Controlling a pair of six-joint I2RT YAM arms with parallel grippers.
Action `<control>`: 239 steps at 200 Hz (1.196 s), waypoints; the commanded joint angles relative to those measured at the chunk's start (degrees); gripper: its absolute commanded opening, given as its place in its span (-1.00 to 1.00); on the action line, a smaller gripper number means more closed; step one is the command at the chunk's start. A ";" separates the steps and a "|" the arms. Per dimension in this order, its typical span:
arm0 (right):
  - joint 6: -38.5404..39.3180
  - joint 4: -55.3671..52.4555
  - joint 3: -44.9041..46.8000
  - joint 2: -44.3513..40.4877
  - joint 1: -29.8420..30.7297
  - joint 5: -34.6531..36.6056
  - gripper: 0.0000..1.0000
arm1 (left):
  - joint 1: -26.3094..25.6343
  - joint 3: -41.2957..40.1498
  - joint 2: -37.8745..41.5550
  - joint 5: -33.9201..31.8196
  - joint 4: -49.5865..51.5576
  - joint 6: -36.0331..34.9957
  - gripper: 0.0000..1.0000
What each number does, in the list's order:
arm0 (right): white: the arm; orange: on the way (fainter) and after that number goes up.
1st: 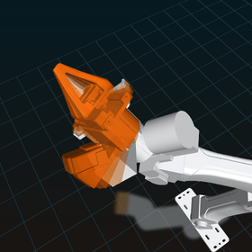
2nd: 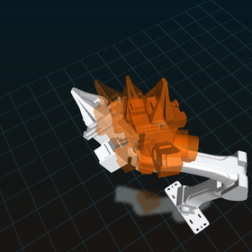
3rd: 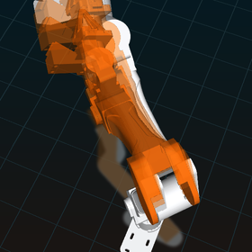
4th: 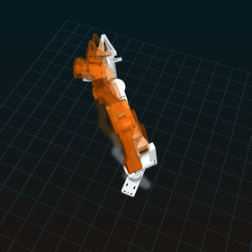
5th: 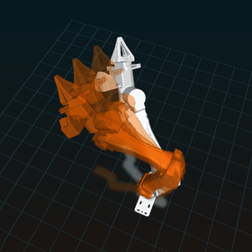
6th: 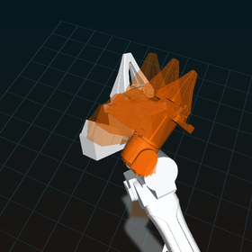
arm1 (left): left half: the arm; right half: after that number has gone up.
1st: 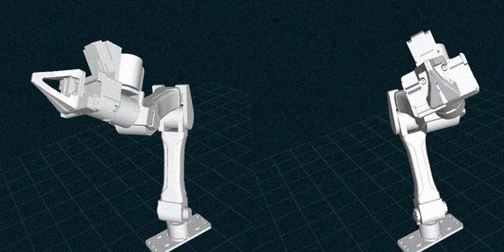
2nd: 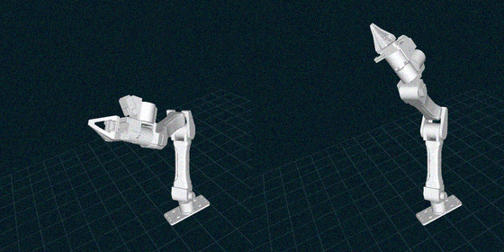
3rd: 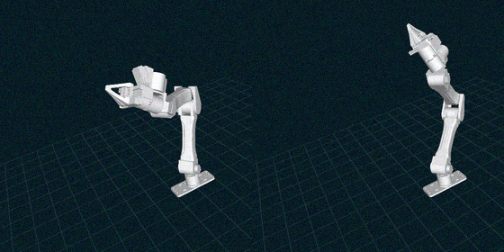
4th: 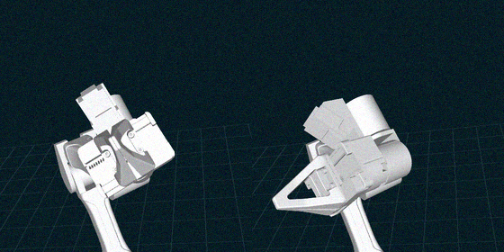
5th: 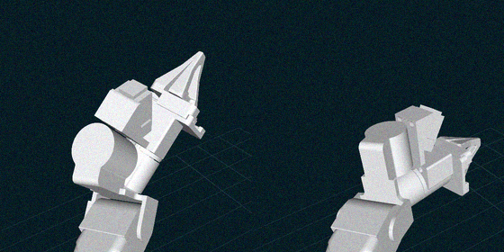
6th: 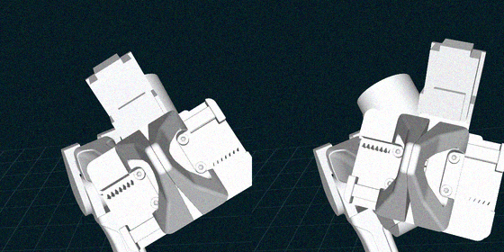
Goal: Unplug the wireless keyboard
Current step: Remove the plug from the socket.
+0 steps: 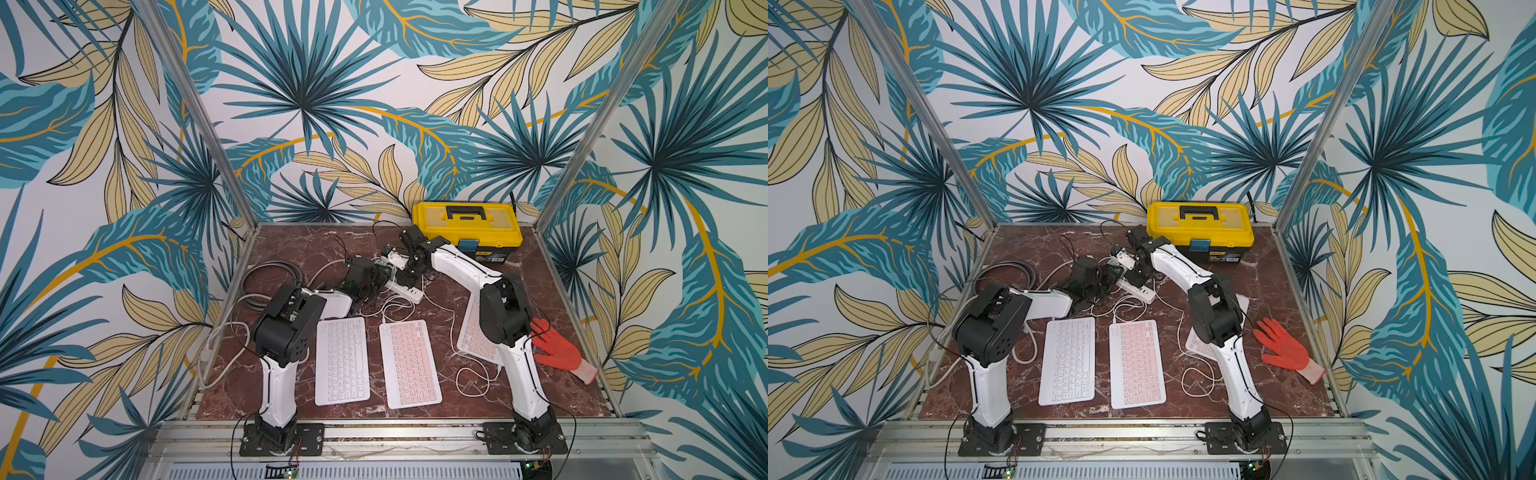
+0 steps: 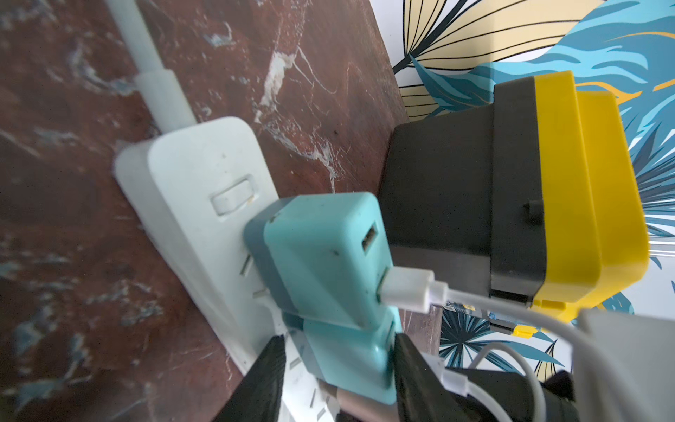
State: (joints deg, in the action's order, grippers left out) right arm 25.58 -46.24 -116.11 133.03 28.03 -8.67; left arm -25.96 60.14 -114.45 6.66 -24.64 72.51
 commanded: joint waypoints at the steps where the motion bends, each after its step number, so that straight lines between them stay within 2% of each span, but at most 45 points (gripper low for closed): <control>1: -1.94 -2.92 -4.67 -1.67 -2.18 -8.32 -0.65 | 0.38 -4.06 -5.43 -0.77 17.77 -0.95 -0.03; 42: -3.79 -3.10 -4.84 -2.32 -3.86 -10.80 -0.65 | 0.45 -3.93 -5.50 -0.83 17.78 -0.80 -0.02; 66: -2.26 -0.04 -2.14 -4.22 -3.65 -7.64 -0.67 | 0.46 -3.82 -5.58 -0.86 17.76 -0.54 -0.03; 99: 4.57 7.40 5.87 -7.83 -0.71 2.33 -0.67 | 0.45 -3.42 -5.93 -0.94 17.78 -0.19 -0.02; 135: 3.99 5.58 5.36 -7.97 -0.71 4.19 -0.66 | 0.51 -2.02 -6.73 -0.81 17.74 0.77 -0.01; 179: -0.71 1.62 5.20 -9.99 -3.34 -1.53 -0.65 | 0.55 2.08 -8.12 -0.54 17.79 1.27 0.00; 239: -8.97 4.08 15.19 -18.00 -8.54 -14.41 -0.65 | 1.52 4.46 -5.76 0.18 17.79 -0.45 0.06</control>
State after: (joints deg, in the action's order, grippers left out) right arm 21.21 -42.59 -104.25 119.02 20.95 -15.07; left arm -25.69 66.43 -117.21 8.58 -19.44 73.87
